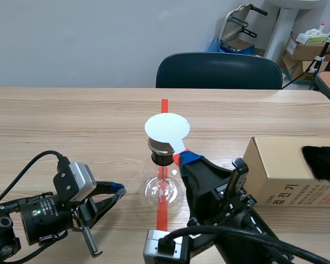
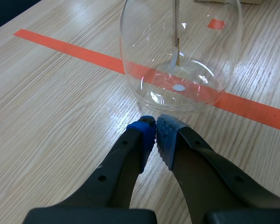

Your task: Do the electroscope experiment

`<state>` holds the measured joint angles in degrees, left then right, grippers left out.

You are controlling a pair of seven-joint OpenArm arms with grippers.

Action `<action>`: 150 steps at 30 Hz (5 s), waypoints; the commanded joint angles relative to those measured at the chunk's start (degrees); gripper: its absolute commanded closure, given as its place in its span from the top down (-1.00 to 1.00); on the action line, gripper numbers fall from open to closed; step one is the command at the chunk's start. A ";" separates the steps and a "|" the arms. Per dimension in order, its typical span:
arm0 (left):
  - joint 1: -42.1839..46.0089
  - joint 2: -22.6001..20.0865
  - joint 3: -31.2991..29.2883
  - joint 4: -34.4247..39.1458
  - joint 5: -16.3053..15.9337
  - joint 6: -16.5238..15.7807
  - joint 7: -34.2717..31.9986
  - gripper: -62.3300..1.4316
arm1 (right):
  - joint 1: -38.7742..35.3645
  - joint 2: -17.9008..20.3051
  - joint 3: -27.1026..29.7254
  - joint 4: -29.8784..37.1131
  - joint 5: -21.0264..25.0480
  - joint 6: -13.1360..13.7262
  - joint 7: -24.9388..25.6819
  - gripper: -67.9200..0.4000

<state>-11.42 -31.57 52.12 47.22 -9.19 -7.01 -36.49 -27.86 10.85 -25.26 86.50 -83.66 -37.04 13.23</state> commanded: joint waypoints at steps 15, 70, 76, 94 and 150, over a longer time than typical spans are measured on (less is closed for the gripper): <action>-0.33 0.11 -0.17 0.39 -0.17 0.26 -0.94 -0.78 | 0.09 0.42 -0.15 1.14 -0.04 -0.59 3.87 -0.97; -0.33 0.11 -0.17 0.39 -0.15 0.26 -0.90 -0.78 | -2.93 3.76 3.98 1.81 -0.04 -4.04 -8.20 -0.97; -0.33 0.11 -0.17 0.39 -0.15 0.26 -0.87 -0.78 | -2.93 3.76 3.98 1.81 -0.04 -4.02 -1.95 -0.97; -0.33 0.11 -0.17 0.39 -0.15 0.26 -0.87 -0.78 | -2.93 3.76 3.93 1.79 -0.04 -3.82 7.93 -0.97; -0.13 0.13 -0.17 0.39 -0.15 0.24 -0.92 -0.78 | -2.93 3.74 3.93 1.79 -0.04 -3.63 -27.06 -0.97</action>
<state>-11.42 -31.57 52.12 47.22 -9.19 -7.01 -36.49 -30.87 14.00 -21.43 86.98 -83.66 -40.03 -13.82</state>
